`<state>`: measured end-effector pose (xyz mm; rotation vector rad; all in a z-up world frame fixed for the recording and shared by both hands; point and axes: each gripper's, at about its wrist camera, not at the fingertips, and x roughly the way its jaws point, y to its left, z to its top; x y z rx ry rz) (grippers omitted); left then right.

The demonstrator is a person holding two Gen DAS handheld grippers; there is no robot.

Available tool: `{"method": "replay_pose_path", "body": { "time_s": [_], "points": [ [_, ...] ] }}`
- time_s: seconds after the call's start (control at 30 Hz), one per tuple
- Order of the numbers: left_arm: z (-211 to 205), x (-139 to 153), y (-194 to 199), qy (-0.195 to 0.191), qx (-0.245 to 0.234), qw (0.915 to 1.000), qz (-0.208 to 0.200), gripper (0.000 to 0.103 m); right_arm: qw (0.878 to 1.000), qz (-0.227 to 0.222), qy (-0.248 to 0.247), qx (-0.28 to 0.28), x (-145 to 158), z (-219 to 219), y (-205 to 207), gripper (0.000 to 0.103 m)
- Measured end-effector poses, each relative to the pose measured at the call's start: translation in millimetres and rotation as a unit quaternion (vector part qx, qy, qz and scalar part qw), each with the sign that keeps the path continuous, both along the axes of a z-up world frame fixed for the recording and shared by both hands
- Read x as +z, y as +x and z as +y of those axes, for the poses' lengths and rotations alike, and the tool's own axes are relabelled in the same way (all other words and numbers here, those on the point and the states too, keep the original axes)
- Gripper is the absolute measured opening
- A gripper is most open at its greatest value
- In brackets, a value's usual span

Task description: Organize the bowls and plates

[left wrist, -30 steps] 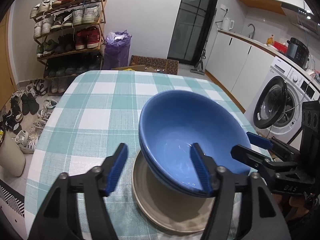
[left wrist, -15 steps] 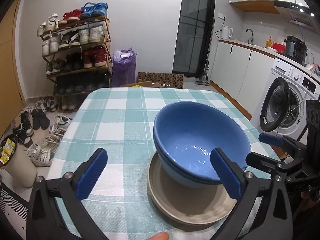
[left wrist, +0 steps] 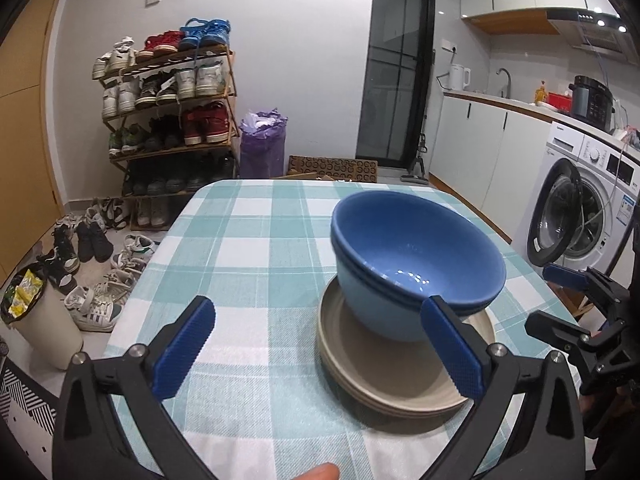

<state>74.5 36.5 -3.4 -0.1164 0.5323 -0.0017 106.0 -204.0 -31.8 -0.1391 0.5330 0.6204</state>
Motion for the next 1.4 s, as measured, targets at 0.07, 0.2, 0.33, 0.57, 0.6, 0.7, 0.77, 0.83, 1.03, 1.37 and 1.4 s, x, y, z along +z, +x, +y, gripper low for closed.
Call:
{"method": "replay_pose_path", "body": {
  "time_s": [0.07, 0.2, 0.33, 0.57, 0.6, 0.7, 0.77, 0.83, 1.03, 1.37, 1.4],
  "points": [
    [0, -3, -8, 0.001, 0.002, 0.9999, -0.011, 0.103, 1.000, -0.006, -0.005, 0.002, -4, 0, -6, 0.102],
    [-4, -8, -20, 0.017, 0.000, 0.9995, -0.027, 0.103, 1.000, -0.011, -0.007, 0.006, -12, -1, -16, 0.102],
    [-5, -12, -31, 0.021, 0.002, 0.9987, -0.046, 0.103, 1.000, -0.023, 0.000, 0.004, -17, -5, -27, 0.102],
    [-10, -18, -46, 0.031, -0.005, 0.9980, -0.055, 0.103, 0.999, -0.041, 0.024, -0.003, -19, -16, -44, 0.102],
    [-11, -18, -47, 0.033, -0.005, 0.9977, -0.058, 0.103, 0.999, -0.045, 0.027, -0.004, -18, -17, -47, 0.102],
    [-13, -19, -52, 0.039, -0.004, 0.9972, -0.064, 0.103, 0.998, -0.055, 0.035, -0.007, -16, -21, -55, 0.102],
    [-11, -20, -54, 0.037, 0.002, 0.9970, -0.068, 0.103, 0.998, -0.058, 0.037, -0.007, -17, -23, -59, 0.102],
    [-10, -19, -56, 0.031, 0.003, 0.9971, -0.070, 0.103, 0.997, -0.062, 0.040, -0.010, -17, -25, -63, 0.102],
    [-7, -20, -66, 0.024, 0.004, 0.9963, -0.082, 0.103, 0.996, -0.073, 0.041, -0.010, -18, -28, -71, 0.102],
    [-8, -22, -69, 0.029, -0.002, 0.9955, -0.090, 0.103, 0.996, -0.080, 0.046, -0.005, -23, -26, -73, 0.102],
    [-8, -22, -69, 0.029, -0.002, 0.9956, -0.089, 0.103, 0.996, -0.081, 0.047, -0.005, -23, -25, -73, 0.102]
  ]
}}
